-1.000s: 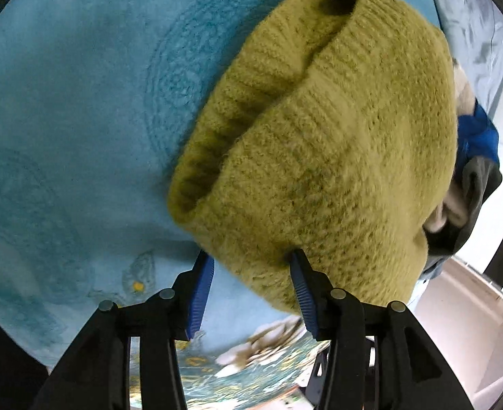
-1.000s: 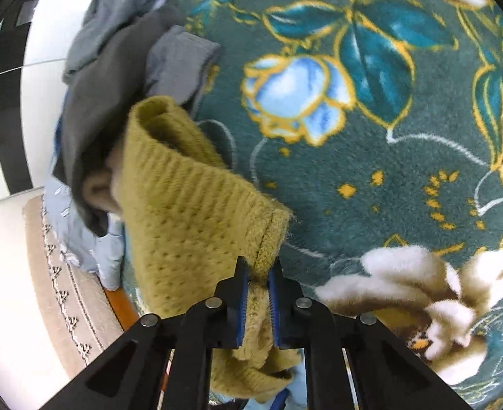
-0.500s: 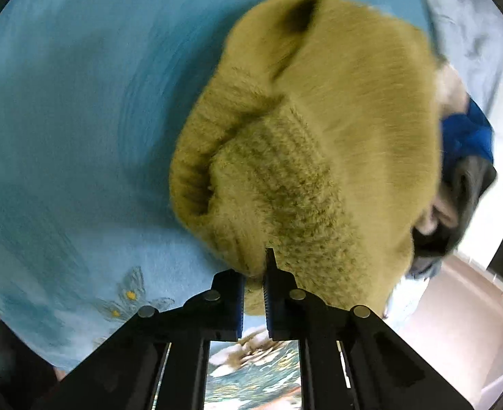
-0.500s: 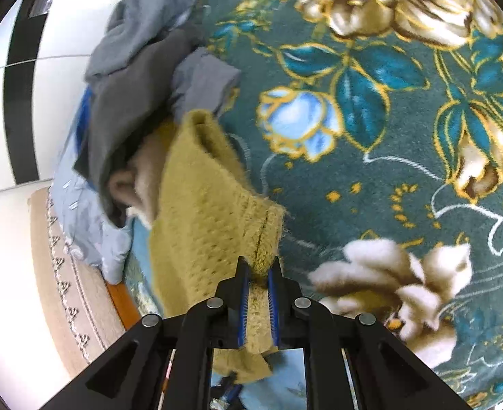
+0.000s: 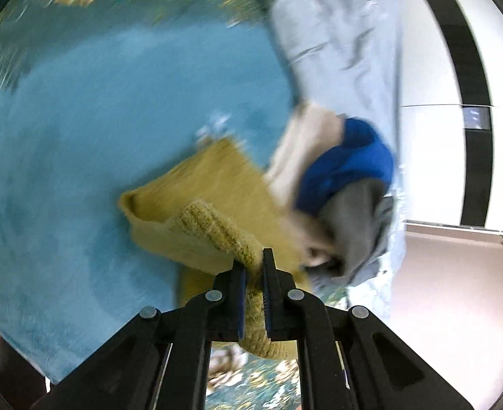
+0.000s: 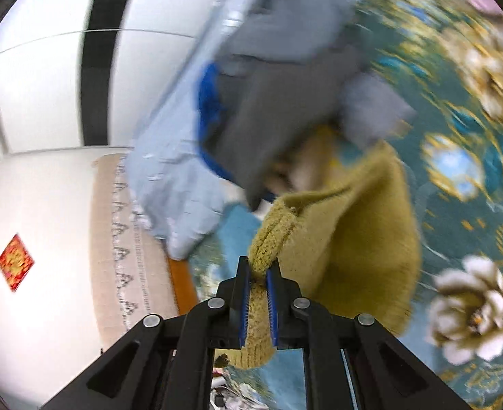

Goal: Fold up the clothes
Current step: 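Lift the sweater with both tools and shake it open above the sheet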

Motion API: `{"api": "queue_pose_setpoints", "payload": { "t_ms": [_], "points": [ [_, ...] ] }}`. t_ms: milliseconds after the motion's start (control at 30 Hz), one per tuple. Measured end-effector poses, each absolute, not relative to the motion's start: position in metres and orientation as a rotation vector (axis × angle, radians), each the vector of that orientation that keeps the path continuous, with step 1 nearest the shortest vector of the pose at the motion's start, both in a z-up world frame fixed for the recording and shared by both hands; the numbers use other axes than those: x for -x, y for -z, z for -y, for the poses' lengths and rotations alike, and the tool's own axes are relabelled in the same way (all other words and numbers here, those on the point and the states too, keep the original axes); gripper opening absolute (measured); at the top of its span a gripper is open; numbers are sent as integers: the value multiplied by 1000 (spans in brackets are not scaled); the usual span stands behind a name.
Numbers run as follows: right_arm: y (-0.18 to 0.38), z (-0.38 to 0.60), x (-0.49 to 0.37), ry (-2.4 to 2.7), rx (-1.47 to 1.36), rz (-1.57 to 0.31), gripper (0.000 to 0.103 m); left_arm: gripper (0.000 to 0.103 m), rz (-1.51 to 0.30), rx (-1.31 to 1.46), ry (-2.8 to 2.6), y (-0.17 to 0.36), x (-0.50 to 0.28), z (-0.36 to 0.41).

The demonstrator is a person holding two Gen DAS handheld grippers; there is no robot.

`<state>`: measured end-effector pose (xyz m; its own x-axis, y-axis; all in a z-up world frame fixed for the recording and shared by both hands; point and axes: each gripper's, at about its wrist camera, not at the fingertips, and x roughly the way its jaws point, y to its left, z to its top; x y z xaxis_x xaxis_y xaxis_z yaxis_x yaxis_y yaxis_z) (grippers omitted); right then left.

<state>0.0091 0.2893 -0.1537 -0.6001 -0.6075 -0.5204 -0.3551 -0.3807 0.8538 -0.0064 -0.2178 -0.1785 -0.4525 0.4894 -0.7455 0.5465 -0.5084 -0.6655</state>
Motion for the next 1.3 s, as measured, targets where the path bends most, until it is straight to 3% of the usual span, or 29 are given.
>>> {"api": "queue_pose_setpoints", "payload": {
  "t_ms": [300,600,733,1000,1167,1300],
  "points": [
    [0,-277,18,2231,-960,1456,9,8,-1590,-1416,2533,38,57,217],
    [-134,-269,-61,2367,-618,1337,9,8,-1594,-1225,2940,-93,30,225],
    [-151,-261,-118,2413,-580,1313,9,8,-1584,-1205,3036,-117,-9,231],
    [-161,-249,-233,2476,-594,1259,9,8,-1493,-1348,3101,-101,-103,251],
    [-174,-247,-254,2499,-670,1225,9,8,-1485,-1437,3096,-115,-127,260],
    [-136,-257,-231,2466,-876,1310,9,8,-1384,-1564,3037,-106,-116,247]
  ]
}}
